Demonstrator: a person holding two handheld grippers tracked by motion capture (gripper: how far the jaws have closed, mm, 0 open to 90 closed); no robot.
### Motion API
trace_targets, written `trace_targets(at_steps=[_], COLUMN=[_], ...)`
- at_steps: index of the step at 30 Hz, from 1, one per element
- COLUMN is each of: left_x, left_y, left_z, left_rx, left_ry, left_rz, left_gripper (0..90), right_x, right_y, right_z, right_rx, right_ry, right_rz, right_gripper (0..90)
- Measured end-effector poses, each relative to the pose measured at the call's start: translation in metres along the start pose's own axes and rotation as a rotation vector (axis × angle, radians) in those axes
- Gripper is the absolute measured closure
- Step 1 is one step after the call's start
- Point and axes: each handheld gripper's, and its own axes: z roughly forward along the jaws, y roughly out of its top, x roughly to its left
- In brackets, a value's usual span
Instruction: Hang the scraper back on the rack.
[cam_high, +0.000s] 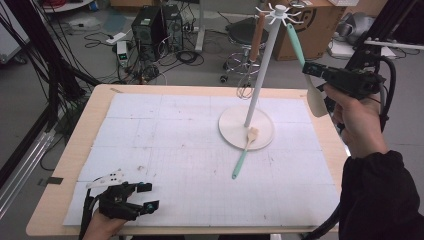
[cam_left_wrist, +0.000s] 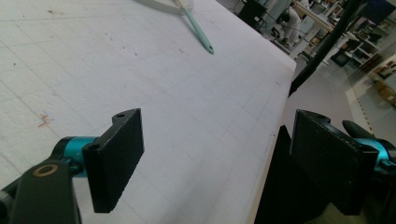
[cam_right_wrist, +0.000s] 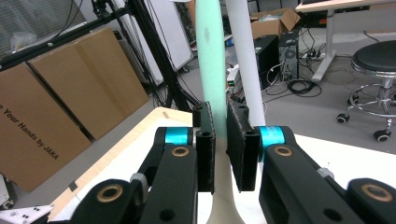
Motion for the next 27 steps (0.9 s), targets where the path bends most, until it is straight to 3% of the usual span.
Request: trace_targets(at_steps=[19,27], left_x=[0.001,0.000], left_y=[0.000,0.001], left_z=[-0.003,-0.001], left_rx=[-0.010,-0.007], left_ry=[0.001,-0.007], left_rz=[-0.005,-0.002], left_gripper=[18.1,18.1], right_x=[-0.005,-0.004], right_y=[-0.003,-0.007], right_z=[0.027,0.042], right_rx=[0.020,0.027], right_ry=[-0.016,0.009], right_rz=[0.016,0.028], right_gripper=[82.4,84.3])
